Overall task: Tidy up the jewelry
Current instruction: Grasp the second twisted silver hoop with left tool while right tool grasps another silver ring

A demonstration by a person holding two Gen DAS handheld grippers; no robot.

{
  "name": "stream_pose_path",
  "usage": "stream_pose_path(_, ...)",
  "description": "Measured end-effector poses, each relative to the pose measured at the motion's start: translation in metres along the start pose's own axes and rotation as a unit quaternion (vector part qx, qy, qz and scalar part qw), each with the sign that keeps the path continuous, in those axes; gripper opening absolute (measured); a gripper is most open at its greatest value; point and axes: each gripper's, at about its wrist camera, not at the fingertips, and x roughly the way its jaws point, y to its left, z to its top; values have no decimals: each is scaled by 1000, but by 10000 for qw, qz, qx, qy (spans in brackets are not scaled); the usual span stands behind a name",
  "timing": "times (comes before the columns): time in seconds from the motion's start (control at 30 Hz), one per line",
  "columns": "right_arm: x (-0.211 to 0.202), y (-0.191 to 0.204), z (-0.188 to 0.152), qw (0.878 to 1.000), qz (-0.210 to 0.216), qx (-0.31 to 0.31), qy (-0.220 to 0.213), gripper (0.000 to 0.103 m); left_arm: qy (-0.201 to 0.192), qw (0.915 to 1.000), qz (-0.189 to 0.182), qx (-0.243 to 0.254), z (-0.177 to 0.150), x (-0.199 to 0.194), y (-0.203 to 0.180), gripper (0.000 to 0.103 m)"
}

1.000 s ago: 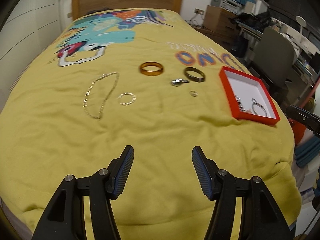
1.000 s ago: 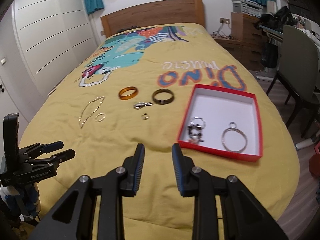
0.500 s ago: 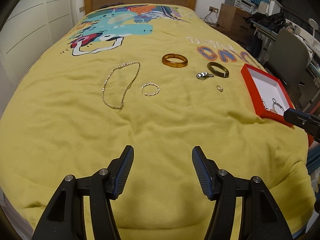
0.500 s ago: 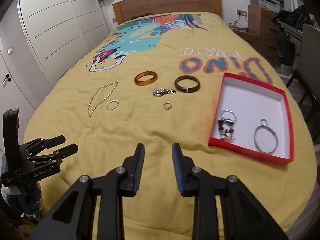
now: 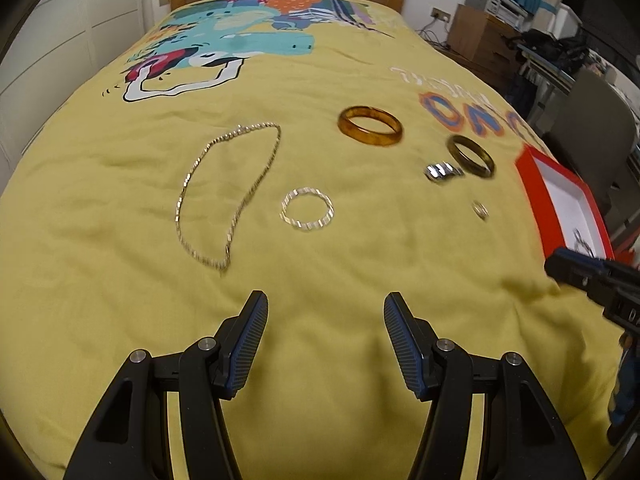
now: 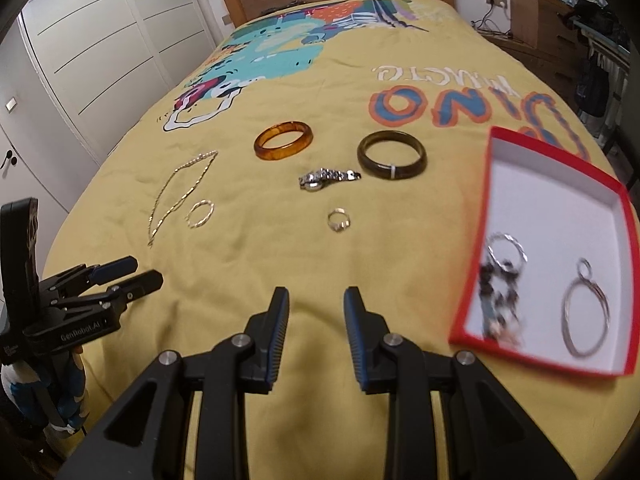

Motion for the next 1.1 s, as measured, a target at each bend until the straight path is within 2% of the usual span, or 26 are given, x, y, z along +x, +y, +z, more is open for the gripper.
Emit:
stream_pose_path(0.27,39,-4,29,10000,-32,-85,24,28,8,9999,94,-145,34,35,9,64)
stream_pose_path(0.37,50,-8,35,10000,-25,-75,32,38,79,9997,173,-160,39,50,9,65)
stream_pose_path(0.8,86,-15,42,9998,-100,-91,167,37,157,9992,335,-166,46,79,5,65)
stream_pose_path(0.83,89,-15,43,9997,-106,-97,184,37,150,9992,351,-148,47,80,5,64)
stream_pose_path(0.97,94,-16,42,9997,-78,-65,232,18,117,9992,367,-80,47,81,2,55)
stream_pose_path(1.1,94,-16,42,9996,-84,-80,243,17,124,9994,338,-12,47,78,-2,39)
